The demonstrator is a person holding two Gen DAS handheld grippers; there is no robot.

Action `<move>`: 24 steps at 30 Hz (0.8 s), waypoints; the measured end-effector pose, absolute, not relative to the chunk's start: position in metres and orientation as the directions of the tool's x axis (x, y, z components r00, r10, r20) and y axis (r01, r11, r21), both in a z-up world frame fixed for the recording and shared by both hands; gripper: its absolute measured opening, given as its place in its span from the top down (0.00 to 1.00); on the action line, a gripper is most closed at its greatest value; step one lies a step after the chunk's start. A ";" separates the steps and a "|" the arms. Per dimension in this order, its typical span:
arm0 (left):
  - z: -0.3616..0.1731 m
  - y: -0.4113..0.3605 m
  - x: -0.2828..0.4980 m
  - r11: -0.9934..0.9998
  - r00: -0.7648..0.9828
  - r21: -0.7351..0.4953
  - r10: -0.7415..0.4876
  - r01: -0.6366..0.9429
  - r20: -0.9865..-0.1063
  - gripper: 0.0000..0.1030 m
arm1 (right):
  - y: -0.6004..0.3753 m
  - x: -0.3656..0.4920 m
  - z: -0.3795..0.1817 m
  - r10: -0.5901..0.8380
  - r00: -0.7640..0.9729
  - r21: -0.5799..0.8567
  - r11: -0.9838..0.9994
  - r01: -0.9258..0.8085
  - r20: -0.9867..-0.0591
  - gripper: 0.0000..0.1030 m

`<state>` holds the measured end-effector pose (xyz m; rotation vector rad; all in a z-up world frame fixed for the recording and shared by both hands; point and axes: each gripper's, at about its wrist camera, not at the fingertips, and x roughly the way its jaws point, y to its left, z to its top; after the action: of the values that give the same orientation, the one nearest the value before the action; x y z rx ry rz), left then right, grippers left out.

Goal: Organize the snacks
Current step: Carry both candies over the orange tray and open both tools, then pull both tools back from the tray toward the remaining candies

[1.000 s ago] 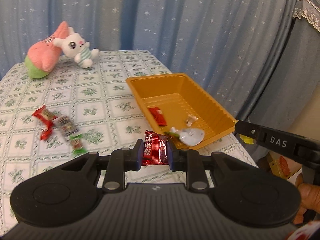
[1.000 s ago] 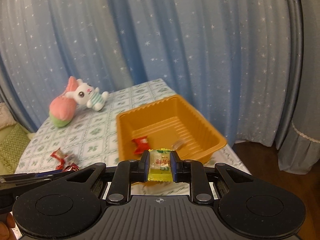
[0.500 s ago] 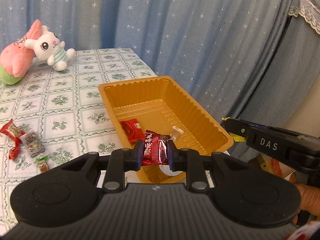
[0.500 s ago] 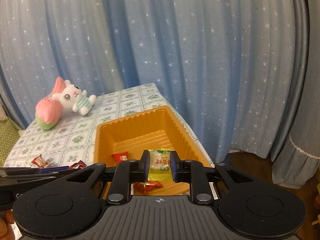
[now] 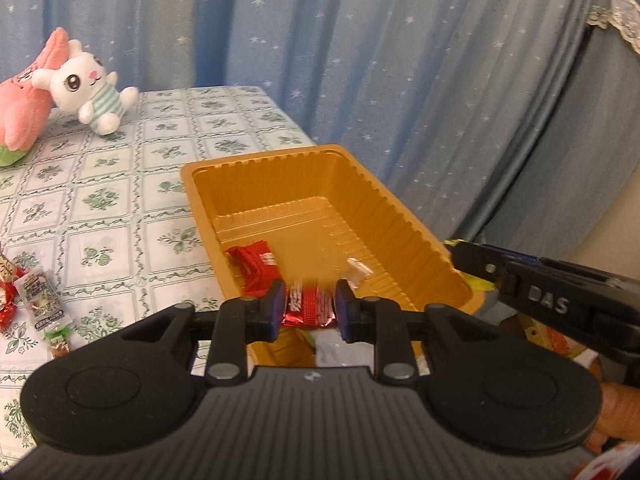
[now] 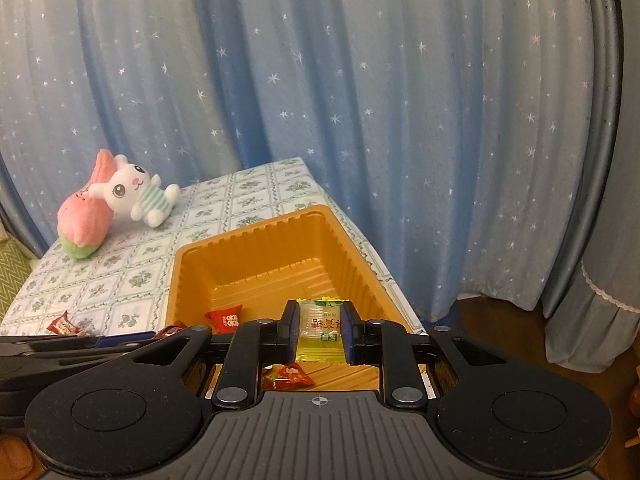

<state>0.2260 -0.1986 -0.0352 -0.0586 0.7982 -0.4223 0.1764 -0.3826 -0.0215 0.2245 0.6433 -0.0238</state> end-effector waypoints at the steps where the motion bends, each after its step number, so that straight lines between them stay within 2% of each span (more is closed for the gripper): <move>1: -0.035 -0.197 0.227 0.915 0.620 -0.213 -0.391 0.343 -0.681 0.67 | -0.383 0.177 -0.022 0.048 0.800 0.201 0.975 0.092 -0.598 0.79; 24: -0.035 -0.151 0.199 0.943 0.649 -0.228 -0.331 0.241 -0.685 0.66 | -0.379 0.186 -0.023 0.088 0.796 0.245 0.967 0.077 -0.598 0.79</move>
<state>0.1993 -0.1513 -0.0353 -0.1196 0.8009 -0.3262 0.1864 -0.3787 -0.0228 0.2640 0.6514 0.0057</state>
